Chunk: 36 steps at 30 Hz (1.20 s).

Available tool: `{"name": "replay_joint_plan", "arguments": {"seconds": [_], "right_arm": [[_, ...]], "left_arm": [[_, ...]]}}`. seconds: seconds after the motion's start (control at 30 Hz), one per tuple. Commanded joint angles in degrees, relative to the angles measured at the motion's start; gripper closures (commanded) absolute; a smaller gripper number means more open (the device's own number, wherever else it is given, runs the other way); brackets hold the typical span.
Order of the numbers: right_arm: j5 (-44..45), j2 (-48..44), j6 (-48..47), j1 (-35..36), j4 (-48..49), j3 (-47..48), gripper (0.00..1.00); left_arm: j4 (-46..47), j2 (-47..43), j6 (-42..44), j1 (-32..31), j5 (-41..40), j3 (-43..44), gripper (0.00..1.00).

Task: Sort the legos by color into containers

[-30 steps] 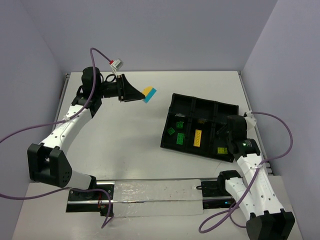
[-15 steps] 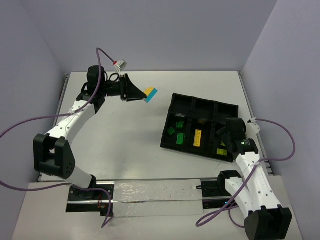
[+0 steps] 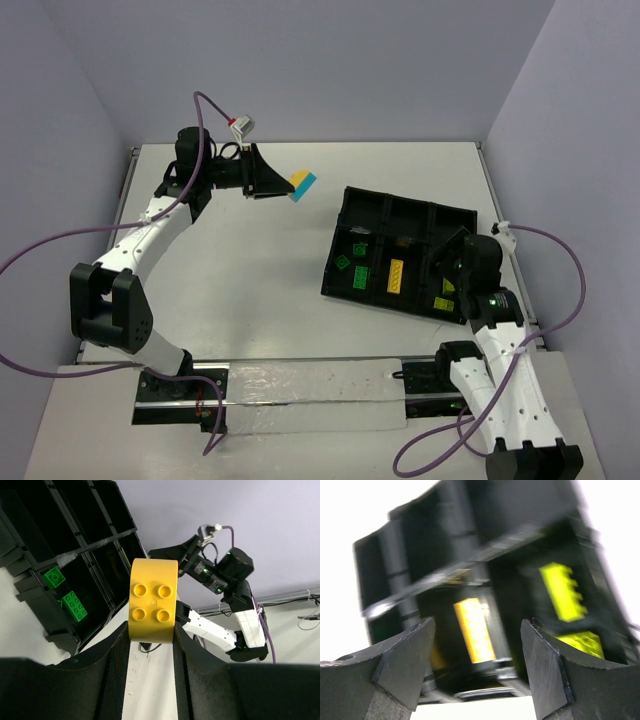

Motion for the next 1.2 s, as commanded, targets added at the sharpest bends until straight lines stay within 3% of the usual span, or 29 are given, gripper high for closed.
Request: {"name": "replay_joint_plan", "arguments": {"seconds": [0.0,0.1,0.37,0.7,1.17], "right_arm": [[-14.02,-0.49,-5.64,-0.23,11.71,4.03,0.25],[-23.85,2.46,-6.41,-0.04,14.8,6.56,0.27],[-39.33,5.92,-6.55,2.97,25.61,12.54,0.3],[-39.24,20.01,-7.98,19.71,31.85,22.43,0.29],[-43.95,25.64,-10.13,23.26,34.03,26.45,0.29]], "left_arm": [[2.31,-0.56,0.23,-0.18,1.27,1.94,1.0],[3.24,-0.9,-0.35,-0.18,1.54,1.12,1.0],[5.9,-0.86,-2.17,-0.36,2.09,-0.04,1.0],[4.57,-1.18,-1.36,-0.57,2.17,0.95,1.0],[-0.21,1.7,3.3,-3.09,5.52,4.6,1.0]]}}
